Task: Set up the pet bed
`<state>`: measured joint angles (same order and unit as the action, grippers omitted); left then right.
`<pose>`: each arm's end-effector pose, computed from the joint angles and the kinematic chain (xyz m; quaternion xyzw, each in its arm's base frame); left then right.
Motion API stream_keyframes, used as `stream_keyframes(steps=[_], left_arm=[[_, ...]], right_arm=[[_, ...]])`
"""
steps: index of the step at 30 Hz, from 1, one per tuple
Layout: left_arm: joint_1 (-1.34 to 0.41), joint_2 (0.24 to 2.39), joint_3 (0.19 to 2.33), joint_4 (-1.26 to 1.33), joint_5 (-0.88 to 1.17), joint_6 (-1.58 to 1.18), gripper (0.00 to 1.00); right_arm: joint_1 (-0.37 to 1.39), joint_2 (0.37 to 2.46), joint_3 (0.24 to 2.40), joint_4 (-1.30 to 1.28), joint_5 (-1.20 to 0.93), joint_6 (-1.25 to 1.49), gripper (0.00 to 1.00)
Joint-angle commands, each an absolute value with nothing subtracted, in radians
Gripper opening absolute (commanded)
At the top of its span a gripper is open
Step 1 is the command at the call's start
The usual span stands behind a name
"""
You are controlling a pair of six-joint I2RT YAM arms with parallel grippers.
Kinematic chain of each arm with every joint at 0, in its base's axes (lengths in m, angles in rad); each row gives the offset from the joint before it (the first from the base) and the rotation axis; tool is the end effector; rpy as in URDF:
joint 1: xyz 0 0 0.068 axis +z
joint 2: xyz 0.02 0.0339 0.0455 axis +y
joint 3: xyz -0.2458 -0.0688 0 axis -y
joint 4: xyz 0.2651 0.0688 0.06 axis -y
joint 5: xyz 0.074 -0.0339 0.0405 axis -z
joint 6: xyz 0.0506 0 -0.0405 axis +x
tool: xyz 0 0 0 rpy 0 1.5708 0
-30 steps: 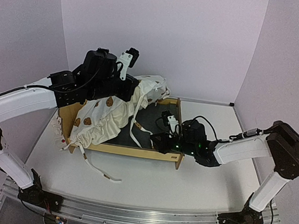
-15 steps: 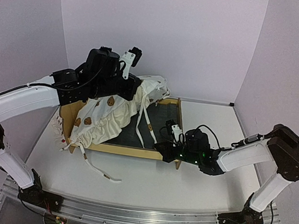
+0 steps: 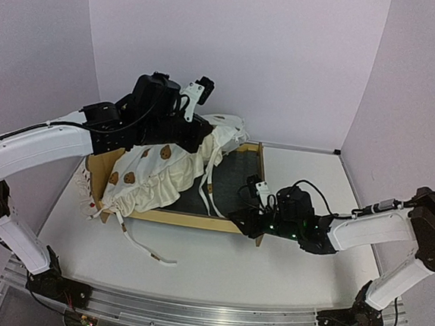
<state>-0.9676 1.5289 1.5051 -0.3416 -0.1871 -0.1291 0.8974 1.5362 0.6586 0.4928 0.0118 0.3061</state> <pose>0.2300 -0.3172 0.3686 0.2855 0.7707 -0.2285 0.5218 0.2141 0.2674 0.1468 -0.2385 0.7942 0.3123 0.4634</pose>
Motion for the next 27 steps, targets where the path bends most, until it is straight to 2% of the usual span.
stream_keyframes(steps=[1,5,15,18,24,27], left_arm=[[-0.974,1.529,1.548,-0.308,-0.156,-0.141,0.0],[-0.978,1.531,1.549,-0.307,-0.153,-0.143,0.0],[-0.982,1.529,1.559,-0.318,-0.161,-0.144,0.0],[-0.982,1.526,1.561,-0.321,-0.166,-0.143,0.0],[-0.983,1.528,1.568,-0.33,-0.171,-0.14,0.0],[-0.984,1.531,1.572,-0.331,-0.171,-0.138,0.0]], right_arm=[[0.896,1.486,0.7,0.4,-0.015,0.229,0.49],[0.896,1.51,0.781,0.358,-0.059,0.18,0.55],[0.896,1.678,0.997,0.33,-0.092,0.155,0.54],[0.896,1.718,1.028,0.327,-0.1,0.155,0.5],[0.896,1.762,1.056,0.328,-0.109,0.155,0.32],[0.896,1.775,1.063,0.33,-0.109,0.155,0.26]])
